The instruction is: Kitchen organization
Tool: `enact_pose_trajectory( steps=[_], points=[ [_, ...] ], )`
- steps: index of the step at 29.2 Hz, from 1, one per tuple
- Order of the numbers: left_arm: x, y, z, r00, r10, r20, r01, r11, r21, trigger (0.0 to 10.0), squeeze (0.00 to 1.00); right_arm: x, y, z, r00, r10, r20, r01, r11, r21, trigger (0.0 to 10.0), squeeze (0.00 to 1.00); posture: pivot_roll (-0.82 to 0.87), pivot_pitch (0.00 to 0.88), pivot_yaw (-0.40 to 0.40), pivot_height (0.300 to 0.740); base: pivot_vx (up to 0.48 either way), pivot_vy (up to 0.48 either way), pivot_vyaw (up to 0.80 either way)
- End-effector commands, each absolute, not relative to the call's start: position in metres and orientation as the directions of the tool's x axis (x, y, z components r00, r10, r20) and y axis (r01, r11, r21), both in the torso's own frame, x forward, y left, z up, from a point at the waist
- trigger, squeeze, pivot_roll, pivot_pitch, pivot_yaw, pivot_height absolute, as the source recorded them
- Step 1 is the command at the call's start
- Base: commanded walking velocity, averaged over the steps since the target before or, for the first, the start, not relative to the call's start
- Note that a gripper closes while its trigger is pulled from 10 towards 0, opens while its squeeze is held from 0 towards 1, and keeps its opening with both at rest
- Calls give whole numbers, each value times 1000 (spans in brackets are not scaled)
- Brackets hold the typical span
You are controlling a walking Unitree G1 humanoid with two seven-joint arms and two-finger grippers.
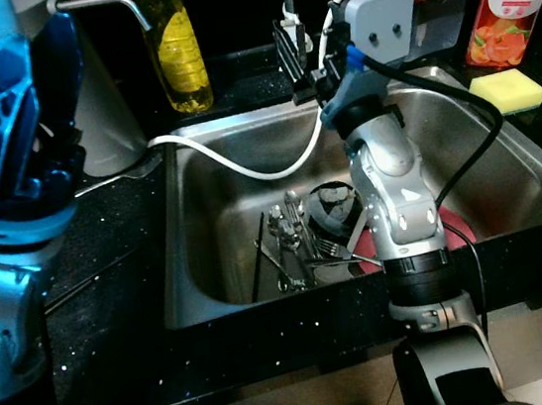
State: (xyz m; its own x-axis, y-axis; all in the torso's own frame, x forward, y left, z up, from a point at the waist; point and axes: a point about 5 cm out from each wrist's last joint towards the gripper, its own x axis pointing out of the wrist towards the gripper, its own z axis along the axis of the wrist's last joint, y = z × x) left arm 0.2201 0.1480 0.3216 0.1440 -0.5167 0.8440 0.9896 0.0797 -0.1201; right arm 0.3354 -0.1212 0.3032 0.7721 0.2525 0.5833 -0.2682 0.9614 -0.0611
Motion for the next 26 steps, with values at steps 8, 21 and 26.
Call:
enact_pose_trajectory(
  steps=[8,21,26],
  points=[
    [219,147,322,131,-536,834,991,77,-107,10000,0,336,-120,300,775,256,578,-272,960,-61,10000,0,-67,0,81,740,0,0,0],
    [220,147,323,133,-535,834,991,78,-108,10000,0,336,-120,300,777,253,577,-269,961,-59,10000,0,-66,0,82,740,0,0,0],
    [220,147,323,132,-535,834,991,77,-108,10000,0,336,-121,300,777,252,577,-268,962,-59,10000,0,-69,0,83,740,0,0,0]
  ],
)
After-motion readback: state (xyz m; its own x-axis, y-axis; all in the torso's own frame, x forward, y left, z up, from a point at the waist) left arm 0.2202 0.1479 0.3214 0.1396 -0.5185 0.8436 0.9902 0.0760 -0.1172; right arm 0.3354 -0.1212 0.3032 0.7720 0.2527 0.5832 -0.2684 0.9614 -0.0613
